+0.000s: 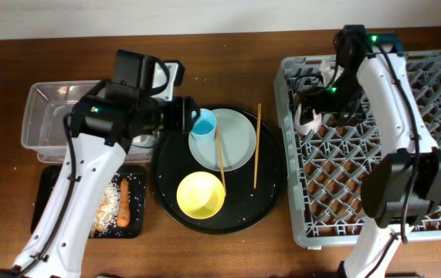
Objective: Sort waste into correct bins and load items into the dishwasher rack
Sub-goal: 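Lower the pink cup upside down into the rack and release, then grasp the blue cup on the plate with the left gripper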
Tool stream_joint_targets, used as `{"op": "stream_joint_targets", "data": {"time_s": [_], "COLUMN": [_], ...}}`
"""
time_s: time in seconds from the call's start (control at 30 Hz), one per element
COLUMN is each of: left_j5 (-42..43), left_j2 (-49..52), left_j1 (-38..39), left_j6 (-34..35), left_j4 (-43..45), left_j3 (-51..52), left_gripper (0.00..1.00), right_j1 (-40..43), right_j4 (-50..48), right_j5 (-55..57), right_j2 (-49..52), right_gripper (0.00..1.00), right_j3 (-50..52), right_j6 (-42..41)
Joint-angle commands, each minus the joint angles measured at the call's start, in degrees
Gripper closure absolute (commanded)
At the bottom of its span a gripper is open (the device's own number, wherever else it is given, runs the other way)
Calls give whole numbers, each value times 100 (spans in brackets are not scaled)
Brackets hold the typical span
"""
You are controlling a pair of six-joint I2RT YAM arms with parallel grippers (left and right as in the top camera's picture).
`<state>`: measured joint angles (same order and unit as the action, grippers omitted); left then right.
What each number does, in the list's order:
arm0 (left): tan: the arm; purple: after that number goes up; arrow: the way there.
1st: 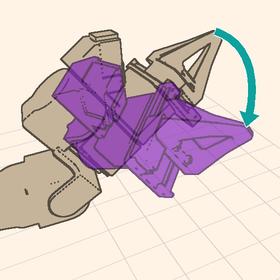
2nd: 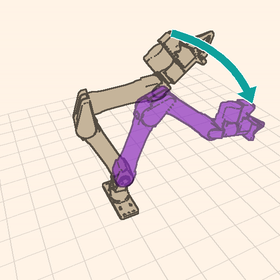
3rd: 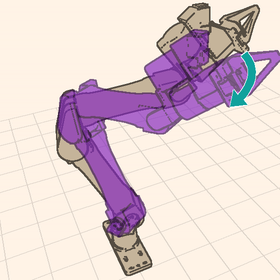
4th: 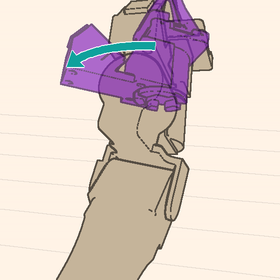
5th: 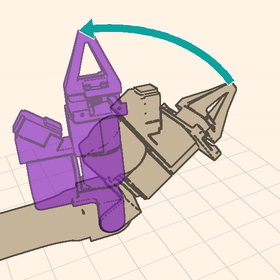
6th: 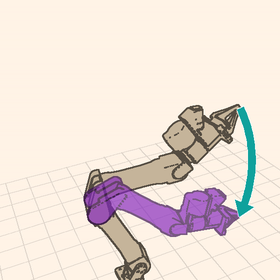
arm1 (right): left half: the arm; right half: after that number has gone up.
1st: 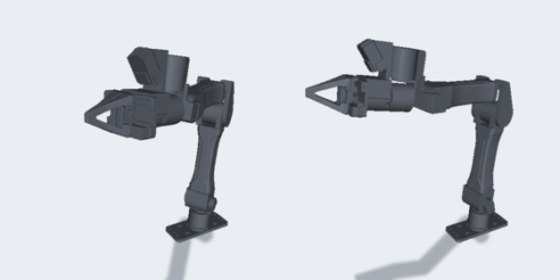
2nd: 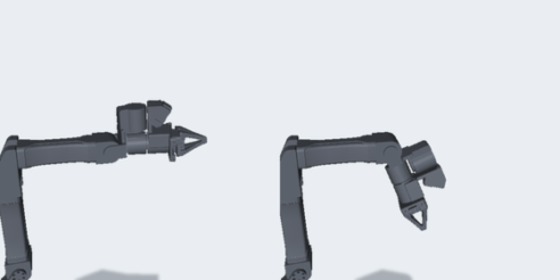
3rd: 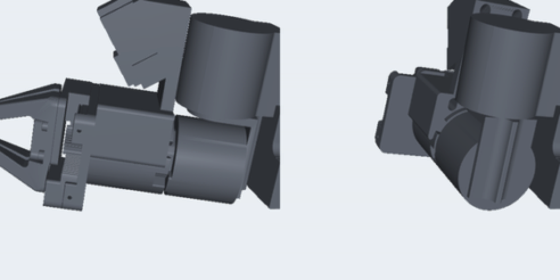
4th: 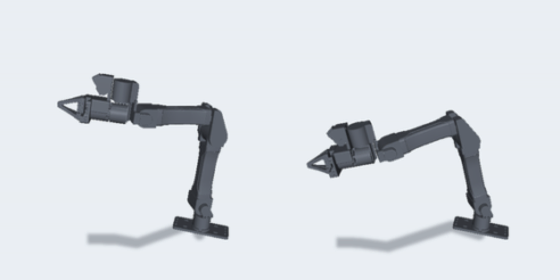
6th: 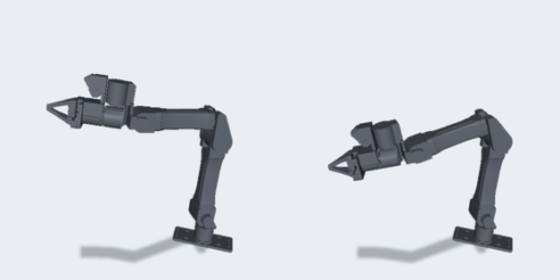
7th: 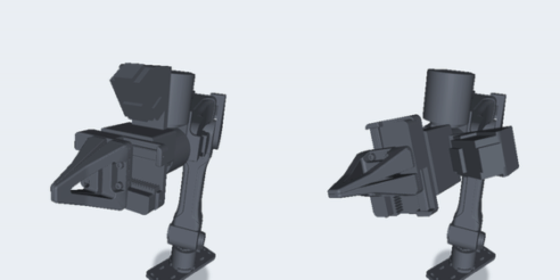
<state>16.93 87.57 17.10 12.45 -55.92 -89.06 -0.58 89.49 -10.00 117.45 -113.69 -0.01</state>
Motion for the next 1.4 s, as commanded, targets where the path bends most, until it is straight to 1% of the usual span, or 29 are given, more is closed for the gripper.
{"op": "stream_joint_targets", "data": {"time_s": [0.0,0.03,0.1,0.13,0.17,0.23,0.4,0.43,0.47,0.5,0.53,0.6,0.67,0.73,0.77,0.83,0.9,0.97,1.03,1.07,1.1,1.17,1.2,1.23,1.3,1.37], "left_j5": [-1325,-1580,-1593,-1705,-2024,-2065,-2063,-2063,-2063,-2063,-2063,-2063,-2061,-1987,-1974,-1974,-1974,-1974,-1974,-1974,-1982,-2354,-2592,-2756,-2747,-2673], "left_j2": [437,730,1209,1572,1862,2345,2964,3016,3023,3021,3021,3016,3010,3005,3005,3005,2964,2855,2767,2756,2758,2758,2758,2758,2758,2758], "left_j1": [623,769,870,866,861,863,863,863,863,863,861,861,861,863,863,861,861,863,861,861,857,850,850,850,839,815], "left_j6": [531,619,619,715,793,791,791,791,791,791,789,787,785,785,785,780,761,719,719,719,647,568,570,566,507,293], "left_j4": [326,501,798,949,1034,1215,1311,1320,1320,1331,1329,1325,1322,1279,1237,1185,925,645,570,557,518,503,507,509,439,396], "left_j3": [15,15,15,15,15,15,15,15,15,13,13,7,-20,-26,-26,-96,-382,-688,-745,-745,-743,-743,-743,-743,-743,-743], "left_gripper": [100,100,99,100,100,100,100,97,60,33,22,7,7,11,20,23,23,34,63,75,84,93,100,100,99,98], "right_j1": [-11,-11,-11,-11,-11,-11,-11,-11,-11,-11,-11,-11,-11,-11,-11,-11,-11,-11,-11,-11,-11,-11,-11,-11,-11,-11], "right_j4": [490,490,490,487,487,483,483,483,483,483,483,481,481,483,483,483,483,483,487,487,501,507,507,507,509,522], "right_j5": [-7,11,11,11,11,11,11,11,11,11,13,13,13,13,13,13,13,13,13,13,13,13,11,13,11,13], "right_j2": [-83,-83,-83,-83,-83,-83,-83,-83,-83,-83,-83,-83,-83,-83,-83,-83,-83,-83,-83,-83,-83,-83,-83,-83,-83,-83], "right_gripper": [7,10,10,10,10,10,10,10,10,10,10,10,9,9,10,10,9,9,9,9,9,9,9,9,9,9], "right_j3": [-638,-638,-638,-638,-638,-638,-638,-638,-638,-638,-638,-638,-638,-638,-638,-638,-638,-636,-629,-623,-610,-610,-610,-610,-610,-610], "right_j6": [13,13,13,13,13,13,13,13,13,13,13,13,15,13,13,13,13,13,13,13,13,13,13,13,13,13]}}
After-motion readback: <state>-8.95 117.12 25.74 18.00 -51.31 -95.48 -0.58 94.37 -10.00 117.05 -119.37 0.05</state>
